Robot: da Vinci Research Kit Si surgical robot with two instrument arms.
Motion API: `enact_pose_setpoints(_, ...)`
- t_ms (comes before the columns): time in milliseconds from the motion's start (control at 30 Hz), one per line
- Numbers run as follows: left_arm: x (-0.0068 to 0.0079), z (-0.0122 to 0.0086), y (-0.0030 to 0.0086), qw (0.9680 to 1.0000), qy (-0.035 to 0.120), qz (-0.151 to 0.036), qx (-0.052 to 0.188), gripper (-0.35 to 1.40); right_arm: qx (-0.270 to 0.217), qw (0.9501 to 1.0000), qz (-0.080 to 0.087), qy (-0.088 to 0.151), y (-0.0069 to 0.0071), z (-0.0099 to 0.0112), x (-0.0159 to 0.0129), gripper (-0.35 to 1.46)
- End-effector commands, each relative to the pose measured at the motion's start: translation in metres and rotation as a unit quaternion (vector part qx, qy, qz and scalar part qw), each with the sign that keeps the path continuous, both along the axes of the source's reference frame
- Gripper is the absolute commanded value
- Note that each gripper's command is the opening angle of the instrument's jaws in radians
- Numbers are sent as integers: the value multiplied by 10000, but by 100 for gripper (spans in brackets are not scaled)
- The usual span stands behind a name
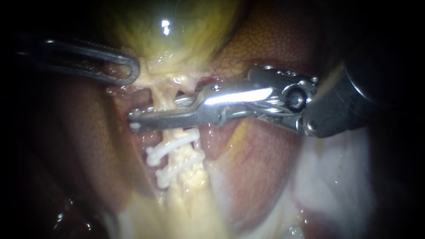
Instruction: Going back third clip left tube
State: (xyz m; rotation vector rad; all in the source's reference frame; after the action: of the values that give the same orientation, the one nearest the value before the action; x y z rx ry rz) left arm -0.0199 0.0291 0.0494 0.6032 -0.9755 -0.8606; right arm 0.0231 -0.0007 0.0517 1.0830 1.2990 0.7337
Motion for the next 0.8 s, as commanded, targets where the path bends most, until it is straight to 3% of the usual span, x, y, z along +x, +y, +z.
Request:
enact_pose_setpoints(33,0,0,0,10000,3,-4,-2,-35,3,10000,-14,9,0,0,0,-35)
enact_pose_setpoints(100,0,0,0,10000,4,-4,-2,-35,-19,9999,-112,84,0,1,0,-35)
enact_pose_setpoints(167,1,0,0,10000,4,-4,-3,-35,-405,9990,-95,162,-2,3,2,2)
enact_pose_setpoints(300,2,-1,-1,10000,3,-1,-3,-35,-830,9965,21,132,-8,12,9,34)
enact_pose_setpoints(500,2,-1,-1,10000,2,-1,-3,-35,-1648,9857,347,-26,-22,24,9,44)
enact_pose_setpoints(700,3,-1,-1,10000,1,1,-3,-35,-2433,9686,500,-75,-30,23,-8,46)
enact_pose_setpoints(800,4,-1,-1,10000,-1,4,-3,-35,-2657,9625,543,-101,-33,20,-22,46)
